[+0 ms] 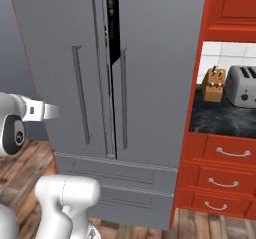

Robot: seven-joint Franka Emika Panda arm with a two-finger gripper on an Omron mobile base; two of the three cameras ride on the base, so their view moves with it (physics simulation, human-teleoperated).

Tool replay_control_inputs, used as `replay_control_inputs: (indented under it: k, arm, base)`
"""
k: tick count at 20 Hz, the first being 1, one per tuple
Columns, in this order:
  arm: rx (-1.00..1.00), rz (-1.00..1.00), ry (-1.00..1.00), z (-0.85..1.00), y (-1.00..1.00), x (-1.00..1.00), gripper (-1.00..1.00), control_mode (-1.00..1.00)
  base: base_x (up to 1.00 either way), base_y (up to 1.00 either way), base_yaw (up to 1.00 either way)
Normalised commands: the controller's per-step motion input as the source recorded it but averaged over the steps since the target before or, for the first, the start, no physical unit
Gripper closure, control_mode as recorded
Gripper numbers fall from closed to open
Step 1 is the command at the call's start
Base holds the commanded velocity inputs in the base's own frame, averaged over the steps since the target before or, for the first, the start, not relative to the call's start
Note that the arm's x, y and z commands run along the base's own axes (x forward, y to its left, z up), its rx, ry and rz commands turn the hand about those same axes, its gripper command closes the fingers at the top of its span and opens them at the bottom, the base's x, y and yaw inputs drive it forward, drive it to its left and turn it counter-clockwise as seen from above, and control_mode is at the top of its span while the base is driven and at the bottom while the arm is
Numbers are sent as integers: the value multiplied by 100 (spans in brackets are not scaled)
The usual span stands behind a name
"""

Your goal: Take the donut and cupcake from the fridge and place them on the empty tray on the dining counter.

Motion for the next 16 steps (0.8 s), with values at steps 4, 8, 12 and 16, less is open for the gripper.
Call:
replay_control_inputs:
  k: [4, 8, 12, 16]
  arm:
    - [0, 0, 0, 0, 0, 0, -100, 100]
    - [0, 0, 0, 0, 0, 0, -100, 100]
    - [0, 0, 0, 0, 0, 0, -100, 100]
    - [0, 0, 0, 0, 0, 0, -100, 100]
  base:
    - [-54, -39, 0]
    - [1, -16, 1]
    - [31, -2, 2]
    - [28, -10, 3]
